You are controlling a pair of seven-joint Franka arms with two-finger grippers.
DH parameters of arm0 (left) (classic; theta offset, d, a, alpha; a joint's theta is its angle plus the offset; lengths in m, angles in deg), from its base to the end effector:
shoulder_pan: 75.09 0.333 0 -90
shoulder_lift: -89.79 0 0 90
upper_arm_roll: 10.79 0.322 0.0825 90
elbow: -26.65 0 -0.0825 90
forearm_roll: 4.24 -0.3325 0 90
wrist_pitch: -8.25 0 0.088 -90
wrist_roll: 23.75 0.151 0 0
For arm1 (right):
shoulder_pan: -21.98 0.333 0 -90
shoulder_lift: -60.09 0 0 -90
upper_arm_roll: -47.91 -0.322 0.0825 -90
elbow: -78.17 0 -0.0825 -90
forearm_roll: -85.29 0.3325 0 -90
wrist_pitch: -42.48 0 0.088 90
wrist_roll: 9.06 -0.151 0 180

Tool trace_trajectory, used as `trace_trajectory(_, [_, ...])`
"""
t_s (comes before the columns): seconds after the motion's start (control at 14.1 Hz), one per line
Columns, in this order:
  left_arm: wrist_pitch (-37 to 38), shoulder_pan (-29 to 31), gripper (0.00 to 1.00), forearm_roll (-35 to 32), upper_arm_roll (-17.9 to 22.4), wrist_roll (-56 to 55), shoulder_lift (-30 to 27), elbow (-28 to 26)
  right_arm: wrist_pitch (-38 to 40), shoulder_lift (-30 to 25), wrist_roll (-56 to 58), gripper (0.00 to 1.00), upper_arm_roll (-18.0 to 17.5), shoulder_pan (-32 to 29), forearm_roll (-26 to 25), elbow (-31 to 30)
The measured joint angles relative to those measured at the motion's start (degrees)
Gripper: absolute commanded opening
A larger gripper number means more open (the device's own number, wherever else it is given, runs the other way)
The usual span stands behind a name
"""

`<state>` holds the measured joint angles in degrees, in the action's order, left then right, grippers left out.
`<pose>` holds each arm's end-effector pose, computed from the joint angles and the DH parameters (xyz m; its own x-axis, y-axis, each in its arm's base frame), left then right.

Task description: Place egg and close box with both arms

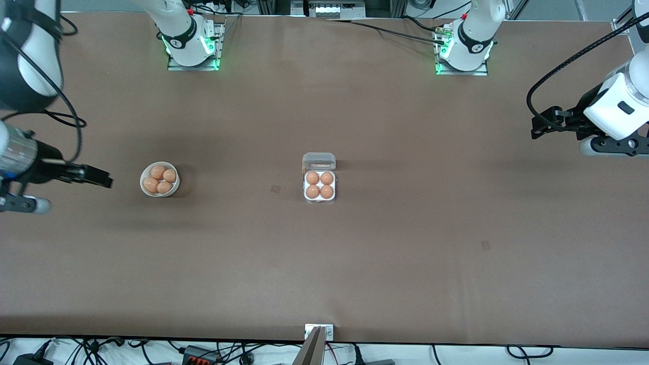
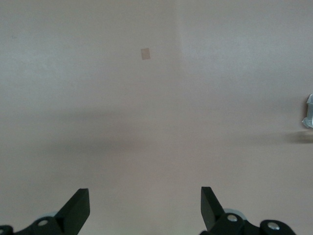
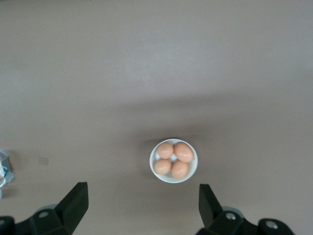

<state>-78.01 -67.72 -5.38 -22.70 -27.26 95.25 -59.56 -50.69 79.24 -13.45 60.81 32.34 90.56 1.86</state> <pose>0.5194 -0.0332 0.5608 0.9956 -0.0172 -0.0921 -0.0179 -0.9998 -0.0059 0.6035 0.0070 0.5101 0.9927 -0.1160 -0.0332 -0.1166 -0.9931 -0.0158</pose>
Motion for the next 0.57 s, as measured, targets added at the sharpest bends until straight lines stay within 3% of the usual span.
trace_trajectory(0.21, [0.25,0.0,1.0,0.0,0.0,0.0,0.0,0.0,0.13,-1.29,0.11,1.0,-4.69,-7.12,-0.86,-0.01])
trace_trajectory(0.57, [0.41,0.0,1.0,0.0,0.0,0.0,0.0,0.0,0.32,-1.5,0.09,1.0,-5.74,-8.73,-2.16,-0.01])
